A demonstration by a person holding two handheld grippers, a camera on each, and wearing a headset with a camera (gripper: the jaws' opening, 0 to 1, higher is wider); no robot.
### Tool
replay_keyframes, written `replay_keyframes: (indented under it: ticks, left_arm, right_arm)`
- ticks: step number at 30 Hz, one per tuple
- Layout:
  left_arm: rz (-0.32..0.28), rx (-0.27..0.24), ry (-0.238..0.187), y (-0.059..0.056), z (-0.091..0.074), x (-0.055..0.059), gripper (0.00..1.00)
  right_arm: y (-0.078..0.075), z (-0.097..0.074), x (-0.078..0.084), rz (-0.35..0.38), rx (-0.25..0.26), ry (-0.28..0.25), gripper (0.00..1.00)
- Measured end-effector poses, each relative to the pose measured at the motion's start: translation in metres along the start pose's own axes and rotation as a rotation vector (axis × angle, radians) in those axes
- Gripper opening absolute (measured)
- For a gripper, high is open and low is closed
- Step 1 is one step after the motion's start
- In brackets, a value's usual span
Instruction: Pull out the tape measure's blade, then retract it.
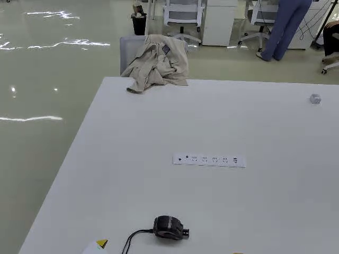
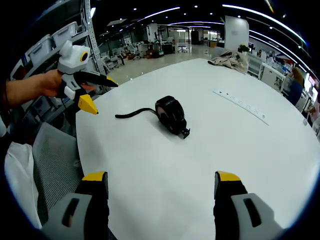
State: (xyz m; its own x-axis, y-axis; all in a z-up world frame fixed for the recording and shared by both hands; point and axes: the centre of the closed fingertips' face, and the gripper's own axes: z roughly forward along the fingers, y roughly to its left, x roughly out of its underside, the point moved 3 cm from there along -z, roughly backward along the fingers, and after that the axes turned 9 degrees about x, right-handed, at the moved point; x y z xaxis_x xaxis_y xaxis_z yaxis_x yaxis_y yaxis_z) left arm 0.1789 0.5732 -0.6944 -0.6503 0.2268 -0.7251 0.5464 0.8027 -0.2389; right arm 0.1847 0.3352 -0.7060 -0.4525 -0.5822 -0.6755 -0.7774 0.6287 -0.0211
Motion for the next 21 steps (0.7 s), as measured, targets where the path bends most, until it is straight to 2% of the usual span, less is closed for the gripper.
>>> replay_keyframes:
  ticks: [15, 21]
  left_arm:
    - [0.019, 0.016, 0.005, 0.002, 0.018, -0.004, 0.93]
    - [0.028, 0.017, 0.013, 0.007, 0.024, -0.004, 0.93]
  right_arm:
    - [-0.002, 0.015, -0.003, -0.035, -0.017, 0.005, 0.88]
    - [-0.005, 0.022, -0.004, -0.044, -0.023, 0.008, 0.87]
